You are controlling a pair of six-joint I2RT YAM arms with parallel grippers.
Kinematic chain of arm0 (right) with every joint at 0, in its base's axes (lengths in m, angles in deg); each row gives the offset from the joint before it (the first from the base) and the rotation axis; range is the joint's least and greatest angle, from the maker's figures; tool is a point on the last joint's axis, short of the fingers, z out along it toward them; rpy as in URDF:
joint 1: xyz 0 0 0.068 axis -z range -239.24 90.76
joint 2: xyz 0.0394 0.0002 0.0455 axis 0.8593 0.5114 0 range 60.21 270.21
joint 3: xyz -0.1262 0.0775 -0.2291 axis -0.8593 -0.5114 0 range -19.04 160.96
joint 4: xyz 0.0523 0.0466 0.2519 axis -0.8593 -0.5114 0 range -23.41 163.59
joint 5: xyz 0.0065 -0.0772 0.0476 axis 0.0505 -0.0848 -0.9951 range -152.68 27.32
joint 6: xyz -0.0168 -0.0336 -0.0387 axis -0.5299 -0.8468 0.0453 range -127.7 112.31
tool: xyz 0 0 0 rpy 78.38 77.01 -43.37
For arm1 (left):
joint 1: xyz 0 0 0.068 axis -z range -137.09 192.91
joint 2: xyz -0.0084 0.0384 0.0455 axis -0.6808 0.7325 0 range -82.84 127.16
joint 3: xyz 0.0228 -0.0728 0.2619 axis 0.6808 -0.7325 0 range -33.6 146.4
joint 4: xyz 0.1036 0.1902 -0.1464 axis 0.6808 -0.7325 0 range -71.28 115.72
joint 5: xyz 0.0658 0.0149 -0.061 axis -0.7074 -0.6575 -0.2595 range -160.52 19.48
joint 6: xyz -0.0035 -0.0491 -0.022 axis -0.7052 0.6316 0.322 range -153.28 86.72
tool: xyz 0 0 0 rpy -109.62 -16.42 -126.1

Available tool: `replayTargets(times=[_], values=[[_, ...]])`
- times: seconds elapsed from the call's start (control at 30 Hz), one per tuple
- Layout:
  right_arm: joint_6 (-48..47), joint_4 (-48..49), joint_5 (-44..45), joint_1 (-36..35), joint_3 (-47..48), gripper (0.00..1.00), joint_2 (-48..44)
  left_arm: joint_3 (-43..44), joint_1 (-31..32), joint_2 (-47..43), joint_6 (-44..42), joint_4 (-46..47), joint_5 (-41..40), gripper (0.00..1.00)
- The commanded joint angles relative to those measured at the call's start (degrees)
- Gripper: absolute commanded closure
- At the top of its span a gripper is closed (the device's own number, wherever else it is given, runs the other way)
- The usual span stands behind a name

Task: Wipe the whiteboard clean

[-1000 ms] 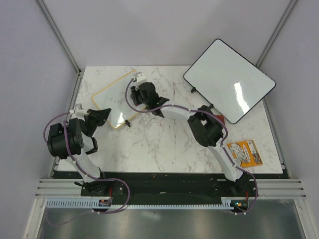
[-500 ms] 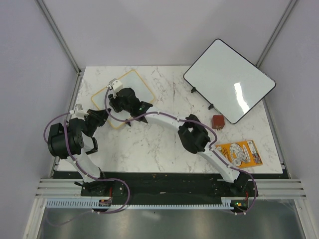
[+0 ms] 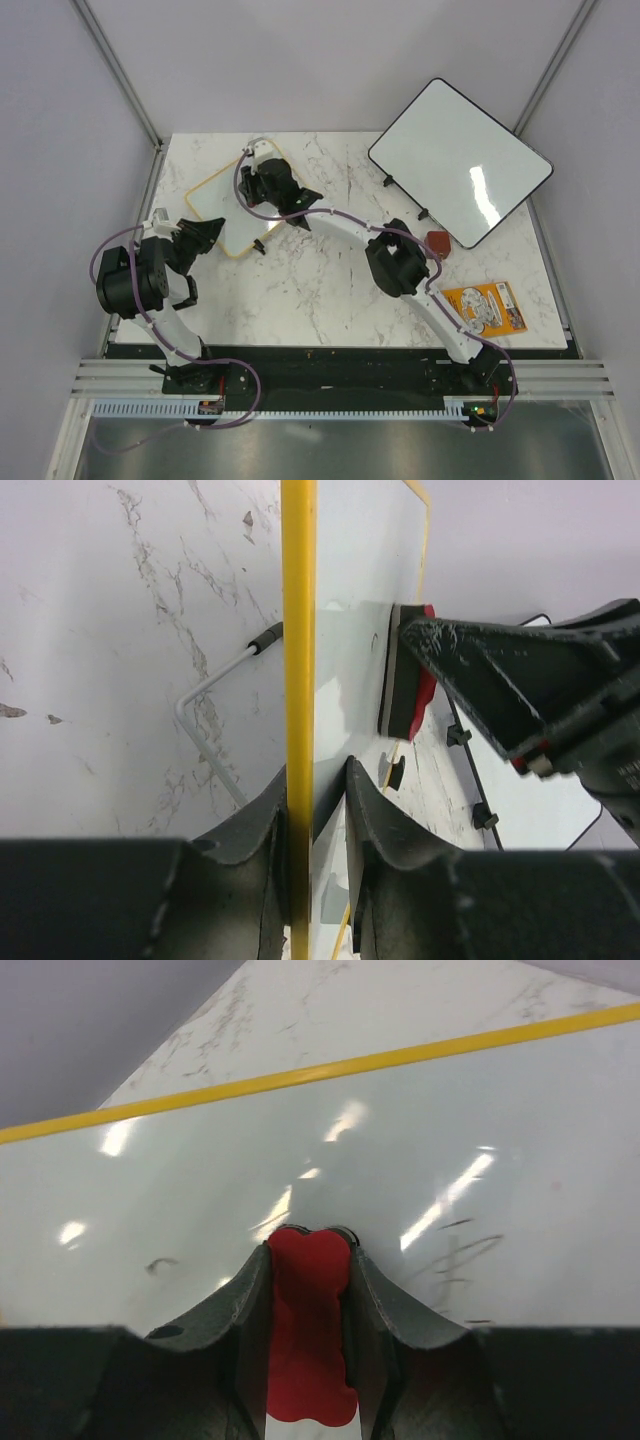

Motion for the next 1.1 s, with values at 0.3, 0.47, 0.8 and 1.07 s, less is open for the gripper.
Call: replayTargets(times=[0.3, 0.47, 0.8, 1.07], values=[[4.28, -7.32, 3.56, 9.31, -6.26, 1.0, 1.72, -0.11, 1.52, 0.13, -2.51, 15.79, 1.44, 0.98], [-0.55, -5.48, 0.03, 4.13, -9.24, 1.0, -0.38, -0.02, 1.7, 0.05, -2.68, 15.79, 1.61, 0.98], [-8.38, -3.8, -4.46, -5.81, -11.45, 1.0, -1.8, 0.15, 1.78, 0.22, -2.6, 15.79, 1.88, 0.98], [-0.5, -4.15, -3.49, -1.25, -8.11, 1.0, 1.36, 0.15, 1.87, 0.22, -2.6, 15.79, 1.79, 0.98]])
